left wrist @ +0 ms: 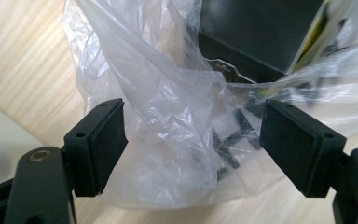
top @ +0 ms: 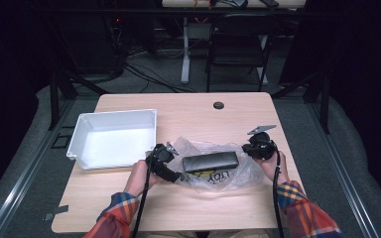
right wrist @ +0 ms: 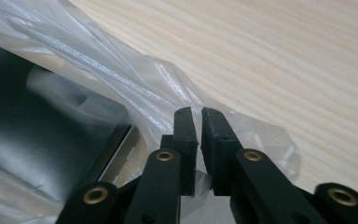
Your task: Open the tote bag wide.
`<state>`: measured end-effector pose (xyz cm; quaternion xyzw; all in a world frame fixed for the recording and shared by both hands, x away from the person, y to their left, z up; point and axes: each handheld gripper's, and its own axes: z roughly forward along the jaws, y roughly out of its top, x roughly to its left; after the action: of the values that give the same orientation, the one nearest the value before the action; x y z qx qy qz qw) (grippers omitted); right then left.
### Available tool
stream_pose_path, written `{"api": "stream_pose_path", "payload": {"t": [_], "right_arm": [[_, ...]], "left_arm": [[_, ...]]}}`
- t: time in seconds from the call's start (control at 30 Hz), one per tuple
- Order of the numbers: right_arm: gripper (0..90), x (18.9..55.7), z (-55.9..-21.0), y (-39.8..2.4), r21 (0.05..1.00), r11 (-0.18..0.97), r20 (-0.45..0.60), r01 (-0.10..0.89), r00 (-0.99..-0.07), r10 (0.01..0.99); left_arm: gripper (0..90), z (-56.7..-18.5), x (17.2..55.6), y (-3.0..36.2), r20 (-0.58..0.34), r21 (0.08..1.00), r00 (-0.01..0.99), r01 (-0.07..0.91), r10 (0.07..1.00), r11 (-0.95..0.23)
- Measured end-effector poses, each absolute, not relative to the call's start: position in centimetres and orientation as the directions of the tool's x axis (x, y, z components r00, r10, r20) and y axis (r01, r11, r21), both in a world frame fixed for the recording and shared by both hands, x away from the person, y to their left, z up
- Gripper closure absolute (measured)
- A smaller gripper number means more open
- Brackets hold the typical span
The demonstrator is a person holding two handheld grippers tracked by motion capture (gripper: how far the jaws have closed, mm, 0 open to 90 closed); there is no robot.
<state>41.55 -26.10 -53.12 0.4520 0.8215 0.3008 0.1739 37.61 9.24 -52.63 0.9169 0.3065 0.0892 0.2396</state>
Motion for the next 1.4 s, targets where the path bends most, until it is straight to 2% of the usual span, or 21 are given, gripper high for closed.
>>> {"api": "stream_pose_path", "payload": {"t": [0.23,0.43,0.67,0.9,1.4], "right_arm": [[66.1,40.5,-50.7,-27.0,0.693,0.373,0.027,0.618,-0.539,0.842],[43.1,39.3,-49.3,-27.7,0.691,0.379,0.053,0.616,-0.565,0.823],[18.1,37.6,-49.0,-29.2,0.676,0.397,0.070,0.621,-0.590,0.805],[12.0,36.3,-49.2,-30.9,0.680,0.390,0.072,0.621,-0.586,0.807],[11.3,34.7,-50.9,-34.0,0.644,0.388,0.080,0.660,-0.562,0.823]], "left_arm": [[19.5,-50.0,36.9,10.0,0.025,0.547,0.798,0.494,0.603,-0.676],[18.3,-47.5,36.3,10.3,0.043,0.590,0.815,0.446,0.578,-0.673],[16.5,-46.3,36.2,9.1,0.085,0.569,0.851,0.385,0.518,-0.727],[15.8,-46.6,36.9,7.3,0.106,0.523,0.882,0.344,0.460,-0.780],[15.7,-47.5,38.2,4.2,0.115,0.454,0.922,0.282,0.369,-0.845]]}}
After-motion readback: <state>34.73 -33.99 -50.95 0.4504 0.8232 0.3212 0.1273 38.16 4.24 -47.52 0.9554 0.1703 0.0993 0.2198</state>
